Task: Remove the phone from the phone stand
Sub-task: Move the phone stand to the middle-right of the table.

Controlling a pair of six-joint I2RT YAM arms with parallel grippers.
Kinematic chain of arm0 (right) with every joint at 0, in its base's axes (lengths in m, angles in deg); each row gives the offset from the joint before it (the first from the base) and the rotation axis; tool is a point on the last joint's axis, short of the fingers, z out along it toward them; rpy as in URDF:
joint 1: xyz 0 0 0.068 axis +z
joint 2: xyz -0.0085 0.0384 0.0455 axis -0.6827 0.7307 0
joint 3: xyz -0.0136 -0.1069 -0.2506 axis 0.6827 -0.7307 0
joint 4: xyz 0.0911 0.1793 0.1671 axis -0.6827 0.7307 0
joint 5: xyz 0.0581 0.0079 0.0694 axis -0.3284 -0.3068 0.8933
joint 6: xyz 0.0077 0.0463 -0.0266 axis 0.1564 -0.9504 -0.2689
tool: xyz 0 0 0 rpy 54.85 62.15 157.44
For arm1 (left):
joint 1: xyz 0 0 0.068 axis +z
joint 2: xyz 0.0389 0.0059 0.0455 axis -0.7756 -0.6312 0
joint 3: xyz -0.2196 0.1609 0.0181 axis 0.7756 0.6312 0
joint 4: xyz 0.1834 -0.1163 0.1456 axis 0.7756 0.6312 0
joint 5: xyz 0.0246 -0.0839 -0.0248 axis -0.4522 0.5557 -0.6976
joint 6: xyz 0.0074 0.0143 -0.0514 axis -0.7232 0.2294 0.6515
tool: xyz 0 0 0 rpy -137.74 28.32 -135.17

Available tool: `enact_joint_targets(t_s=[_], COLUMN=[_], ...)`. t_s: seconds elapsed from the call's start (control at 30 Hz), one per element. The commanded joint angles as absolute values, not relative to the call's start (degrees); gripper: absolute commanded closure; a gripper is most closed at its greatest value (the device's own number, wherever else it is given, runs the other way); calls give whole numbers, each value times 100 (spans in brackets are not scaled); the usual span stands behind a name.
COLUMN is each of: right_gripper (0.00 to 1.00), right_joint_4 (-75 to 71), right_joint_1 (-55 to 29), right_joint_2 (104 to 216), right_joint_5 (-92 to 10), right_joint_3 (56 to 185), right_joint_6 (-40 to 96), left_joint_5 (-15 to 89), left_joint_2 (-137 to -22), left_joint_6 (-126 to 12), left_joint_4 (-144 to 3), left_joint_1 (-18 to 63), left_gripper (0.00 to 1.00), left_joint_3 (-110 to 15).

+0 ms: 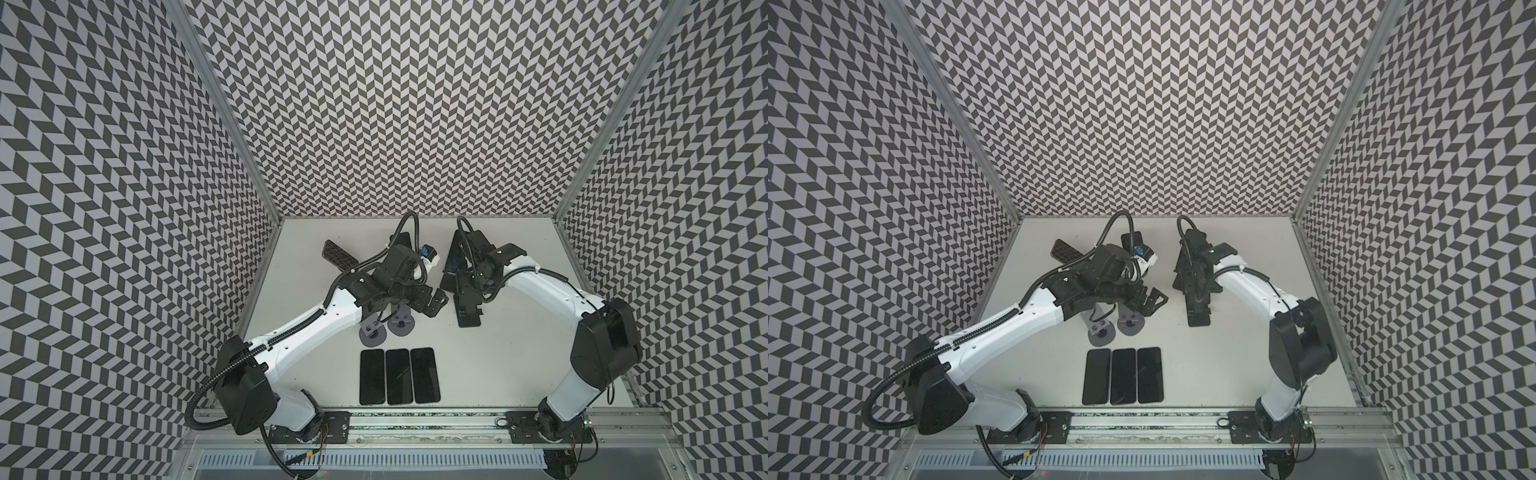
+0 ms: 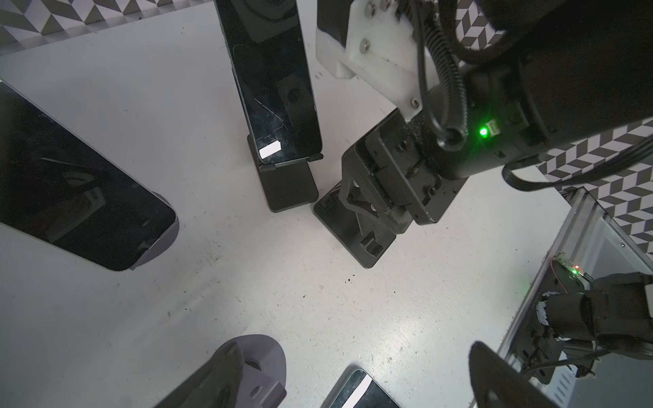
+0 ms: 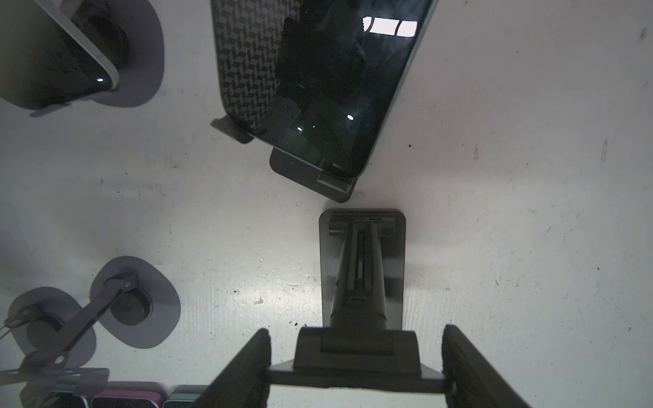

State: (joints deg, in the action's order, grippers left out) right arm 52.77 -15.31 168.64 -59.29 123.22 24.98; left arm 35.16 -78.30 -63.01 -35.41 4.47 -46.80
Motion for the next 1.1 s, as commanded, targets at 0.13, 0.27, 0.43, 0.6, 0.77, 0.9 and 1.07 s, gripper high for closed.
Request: enact_joint_targets(t_s=[0.13,0.27,0.43,0.6,0.77,0.9,1.07], right_gripper=[36,36,36,36,36,36,36], right_joint_4=[5284,5308,5332,5357,5337,5270,5083], right_joint_1=[-1597,-1646,-1681,-1754,-1911,-2121,-2566], right_joint_2=[16531,16501,16416,16332,16250,16174,16137], right_joint_5=[-6127,-6158,-6223,-6297,-6360,-6439,-6441], right_joint_3=[12254,12237,12179,12130,12056,11946,11856], right_joint_6=[2590,2608,2631,2640,2707,2816,3014], left_joint_5=[3559,3545,3523,3522,3512,3444,3435], left_joint_2=[-7774,-7749,-7700,-7747,-7750,-7735,-7790], left_joint_6=[-6351,-6360,-6362,-6397,-6397,-6423,-6432], left_joint_4=[-3644,-3626,-3634,-3651,-3620,-3589,-3581], left_joint_1=[410,399,370,285,215,217,217], left_gripper=[0,0,0,0,0,0,0], left_joint_3=[-4707,-4689,-4647,-4658,-4702,-4698,-4765])
